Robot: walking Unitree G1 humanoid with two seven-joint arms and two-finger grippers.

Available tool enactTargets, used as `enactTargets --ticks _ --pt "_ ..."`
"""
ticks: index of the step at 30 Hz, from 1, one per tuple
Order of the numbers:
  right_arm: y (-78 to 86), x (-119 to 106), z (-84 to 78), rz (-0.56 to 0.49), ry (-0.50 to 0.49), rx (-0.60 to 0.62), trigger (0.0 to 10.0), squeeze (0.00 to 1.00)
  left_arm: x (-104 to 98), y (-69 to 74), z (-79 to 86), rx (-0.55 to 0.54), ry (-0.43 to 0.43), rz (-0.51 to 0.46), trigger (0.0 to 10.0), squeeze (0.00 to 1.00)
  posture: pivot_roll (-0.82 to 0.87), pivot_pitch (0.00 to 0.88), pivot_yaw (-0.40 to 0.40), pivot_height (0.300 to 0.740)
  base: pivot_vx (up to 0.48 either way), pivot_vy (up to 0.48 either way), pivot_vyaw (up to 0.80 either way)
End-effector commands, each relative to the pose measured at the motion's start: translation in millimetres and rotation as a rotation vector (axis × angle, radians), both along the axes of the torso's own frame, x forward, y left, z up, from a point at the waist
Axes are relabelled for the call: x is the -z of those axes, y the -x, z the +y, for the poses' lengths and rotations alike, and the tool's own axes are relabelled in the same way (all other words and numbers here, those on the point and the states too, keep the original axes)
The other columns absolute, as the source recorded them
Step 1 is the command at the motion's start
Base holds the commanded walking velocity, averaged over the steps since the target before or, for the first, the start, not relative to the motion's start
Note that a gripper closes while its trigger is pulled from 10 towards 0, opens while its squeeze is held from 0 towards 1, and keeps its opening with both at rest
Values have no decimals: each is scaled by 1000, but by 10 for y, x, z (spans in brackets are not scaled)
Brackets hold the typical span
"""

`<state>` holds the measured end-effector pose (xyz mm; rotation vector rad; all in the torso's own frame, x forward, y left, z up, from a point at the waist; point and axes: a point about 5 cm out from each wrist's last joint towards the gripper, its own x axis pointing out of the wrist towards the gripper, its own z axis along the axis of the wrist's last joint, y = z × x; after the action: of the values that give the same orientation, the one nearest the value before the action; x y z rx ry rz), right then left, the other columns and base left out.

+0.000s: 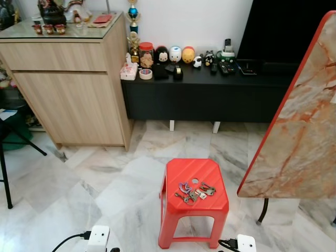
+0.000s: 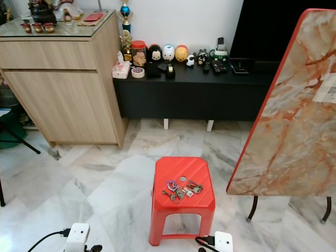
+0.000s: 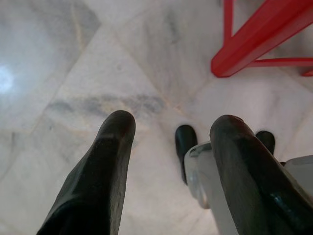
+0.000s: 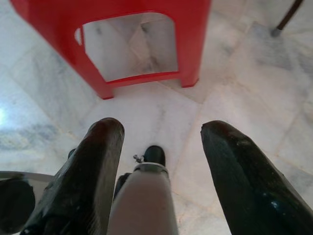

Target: Hang keys on a hook

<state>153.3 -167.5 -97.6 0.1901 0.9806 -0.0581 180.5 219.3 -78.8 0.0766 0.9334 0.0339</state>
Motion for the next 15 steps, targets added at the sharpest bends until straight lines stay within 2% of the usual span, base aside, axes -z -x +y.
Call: enactTargets --ticks 1,15 --pt "2 1 -4 1 0 -1 10000 0 13 24 10 -7 -6 15 10000 0 39 0 -50 740 0 0 0" --pt "-20 -14 -11 -25 18 -9 10000 0 8 14 13 -12 -7 13 10000 0 38 0 -50 740 0 0 30"
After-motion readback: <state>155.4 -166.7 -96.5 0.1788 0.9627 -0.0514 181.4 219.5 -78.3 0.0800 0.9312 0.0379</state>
